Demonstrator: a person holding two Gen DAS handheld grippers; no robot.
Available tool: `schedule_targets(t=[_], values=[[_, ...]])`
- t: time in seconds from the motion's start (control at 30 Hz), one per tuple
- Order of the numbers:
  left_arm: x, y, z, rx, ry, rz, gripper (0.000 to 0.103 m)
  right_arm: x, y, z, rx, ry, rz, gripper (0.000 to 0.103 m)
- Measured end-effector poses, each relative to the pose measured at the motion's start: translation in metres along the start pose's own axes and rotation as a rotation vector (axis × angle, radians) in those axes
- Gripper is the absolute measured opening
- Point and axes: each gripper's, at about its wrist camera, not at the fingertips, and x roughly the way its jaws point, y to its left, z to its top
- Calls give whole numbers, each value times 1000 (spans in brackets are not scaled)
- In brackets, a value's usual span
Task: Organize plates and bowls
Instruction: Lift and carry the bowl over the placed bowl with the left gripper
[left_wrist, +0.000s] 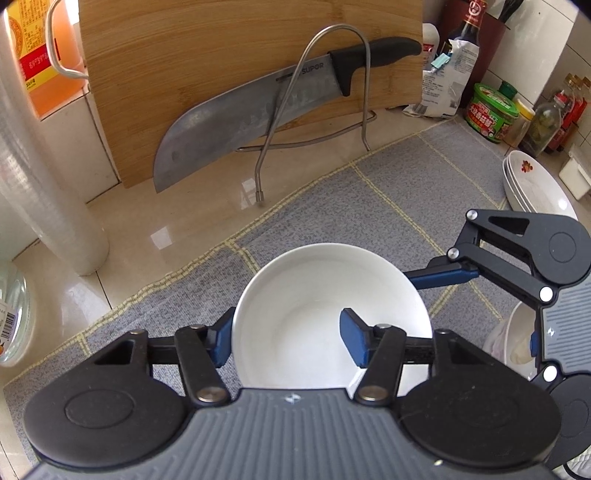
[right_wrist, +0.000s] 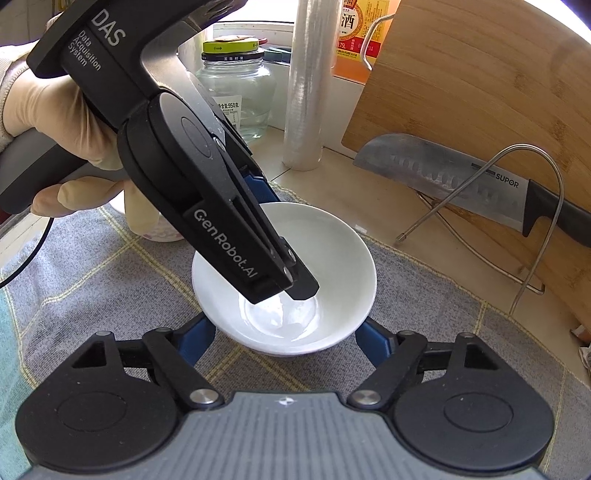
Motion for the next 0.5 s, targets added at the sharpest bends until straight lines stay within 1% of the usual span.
schedule_targets(t=[0.23, 0.5], values=[[-1, 0, -1, -7, -2, -2, 57, -3, 1, 0, 4, -4, 1, 86], [-11, -6, -2, 0, -15, 7, 57, -10, 4, 0, 0, -13, -6, 86]])
